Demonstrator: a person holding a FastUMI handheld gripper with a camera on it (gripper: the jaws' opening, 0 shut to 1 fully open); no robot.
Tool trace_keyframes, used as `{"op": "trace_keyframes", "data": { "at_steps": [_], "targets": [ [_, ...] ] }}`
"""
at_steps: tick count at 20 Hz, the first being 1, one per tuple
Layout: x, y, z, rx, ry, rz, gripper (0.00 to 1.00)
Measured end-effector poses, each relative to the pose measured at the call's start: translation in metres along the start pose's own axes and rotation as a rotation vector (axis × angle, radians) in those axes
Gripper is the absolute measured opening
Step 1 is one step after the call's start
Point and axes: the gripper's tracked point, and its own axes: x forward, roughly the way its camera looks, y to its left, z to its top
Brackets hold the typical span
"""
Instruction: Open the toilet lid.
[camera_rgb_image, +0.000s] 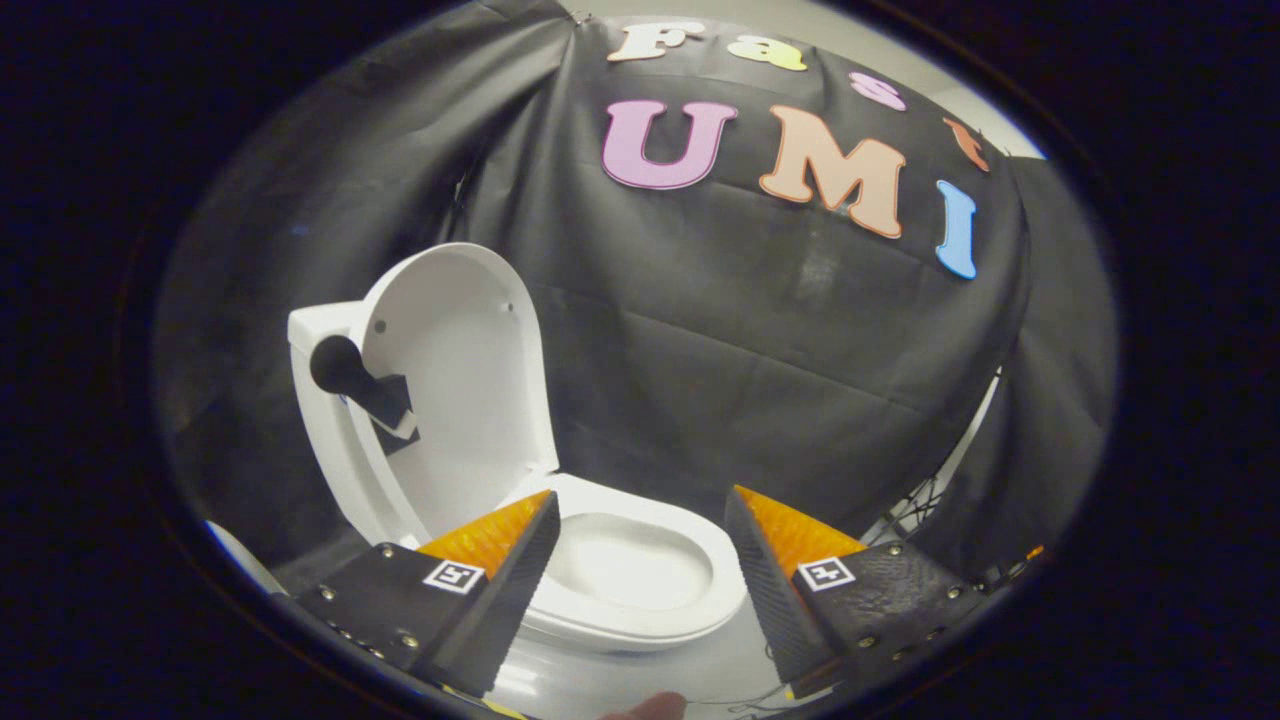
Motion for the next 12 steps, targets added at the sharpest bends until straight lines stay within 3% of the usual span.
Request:
{"op": "trace_keyframes", "data": {
  "at_steps": [3,7,12],
  "targets": [
    [-0.002,0.003,0.023,0.125,-0.066,0.047,0.98],
    [-0.012,-0.001,0.042,0.197,-0.158,0.033,0.98],
    [-0.021,-0.017,0.033,0.239,-0.162,-0.011,0.98]
  ]
}}
